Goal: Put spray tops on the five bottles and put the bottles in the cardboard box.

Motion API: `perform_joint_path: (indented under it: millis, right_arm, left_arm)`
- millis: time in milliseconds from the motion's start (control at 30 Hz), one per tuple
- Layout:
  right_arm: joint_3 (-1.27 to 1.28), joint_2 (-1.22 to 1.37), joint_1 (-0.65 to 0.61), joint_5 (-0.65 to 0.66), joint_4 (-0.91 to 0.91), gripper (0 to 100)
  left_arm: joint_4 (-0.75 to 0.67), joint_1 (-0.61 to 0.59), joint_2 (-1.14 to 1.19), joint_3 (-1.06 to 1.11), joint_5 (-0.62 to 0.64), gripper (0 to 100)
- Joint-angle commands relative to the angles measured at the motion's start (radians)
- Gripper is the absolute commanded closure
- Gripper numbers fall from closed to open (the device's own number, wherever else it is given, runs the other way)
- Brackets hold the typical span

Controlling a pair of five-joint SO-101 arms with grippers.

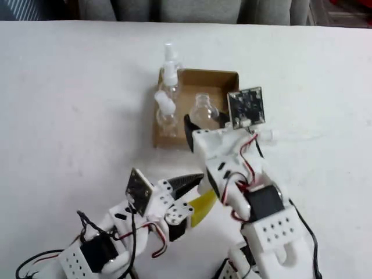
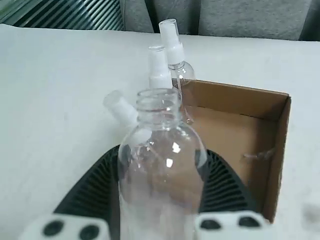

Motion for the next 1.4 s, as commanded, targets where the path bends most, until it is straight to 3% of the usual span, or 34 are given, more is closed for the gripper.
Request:
perform_joint_path:
  millis: [0,200,567,767,933,1100,1367]
  right_arm:
    - [-0.058,-0.101,-0.041,0.002,0.124,98.4]
    - [-0.058,-0.272,-0.145,0.002,0.295,98.4]
    - [-0.075,-0.389,-0.133,0.063,0.417,98.4]
    - [-0.037,-0.346,0.076,0.127,0.294,98.4]
    - [0.034,-0.302,0.326,0.242,0.176,98.4]
    - [0.094,-0.243,0.441,0.305,0.154,98.3]
    - [0.098,-0.231,0.433,0.376,0.254,98.2]
  left_arm:
    - [-0.009,0.01,-0.001,-0.015,-0.009,98]
    - [-0.009,0.01,-0.001,-0.012,-0.009,98]
    - [-0.005,0.01,-0.001,-0.011,-0.009,98]
    - [0.032,0.01,-0.002,-0.025,-0.009,98]
    - [0.189,0.008,-0.002,-0.129,-0.101,98]
    - [0.218,-0.139,-0.002,-0.221,-0.094,98]
    - [0.068,-0.455,0.041,-0.328,-0.029,98]
